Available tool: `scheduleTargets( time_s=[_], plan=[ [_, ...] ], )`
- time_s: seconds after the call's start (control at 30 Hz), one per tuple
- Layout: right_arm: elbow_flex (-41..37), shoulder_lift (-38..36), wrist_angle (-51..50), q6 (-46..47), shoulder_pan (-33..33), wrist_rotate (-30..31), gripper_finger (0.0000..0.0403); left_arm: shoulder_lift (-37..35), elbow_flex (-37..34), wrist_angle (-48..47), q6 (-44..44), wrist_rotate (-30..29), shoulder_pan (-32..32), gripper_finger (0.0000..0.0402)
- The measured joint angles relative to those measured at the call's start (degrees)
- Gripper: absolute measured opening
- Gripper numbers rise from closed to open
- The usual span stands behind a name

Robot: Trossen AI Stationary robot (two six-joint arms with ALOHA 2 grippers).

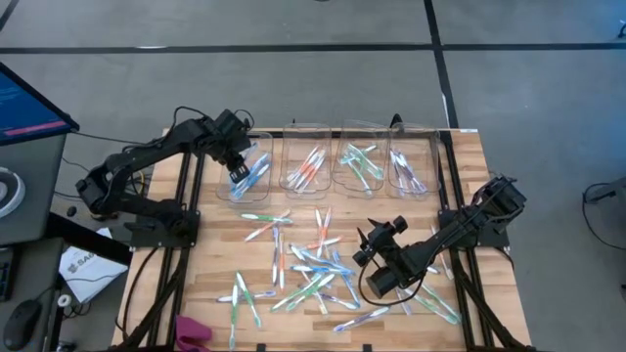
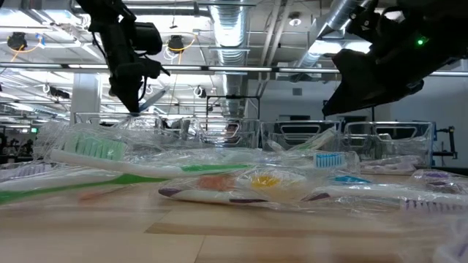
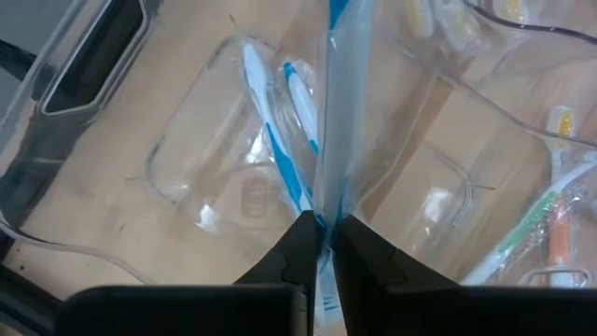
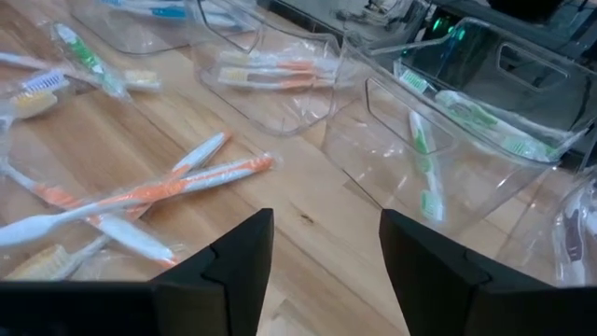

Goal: Pick & Place Toothbrushes
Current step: Put the blue toothbrush into the left transparent bin

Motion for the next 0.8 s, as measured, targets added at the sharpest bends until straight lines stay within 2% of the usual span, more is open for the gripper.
scheduleTargets(
  time_s=[0.3,0.4,0.57,0.8],
  plan=[
    [0.0,0.0,0.54,-2.31,0.22,-0.46,0.0196,0.0,0.0,1.37,-1.57,-0.09,-0.01,0.0023],
    [0.0,0.0,0.91,-2.58,0.21,-0.76,0.0194,0.0,0.0,1.62,-3.21,-0.66,0.0,0.0035],
    [0.0,0.0,0.91,-2.56,0.2,-1.36,0.0195,-0.02,0.0,1.75,-4.59,-4.85,0.0,0.0057],
    [0.0,0.0,0.9,-2.86,0.18,-1.42,0.0194,-0.02,0.0,1.75,-4.62,-4.77,-0.02,0.0073]
  ],
)
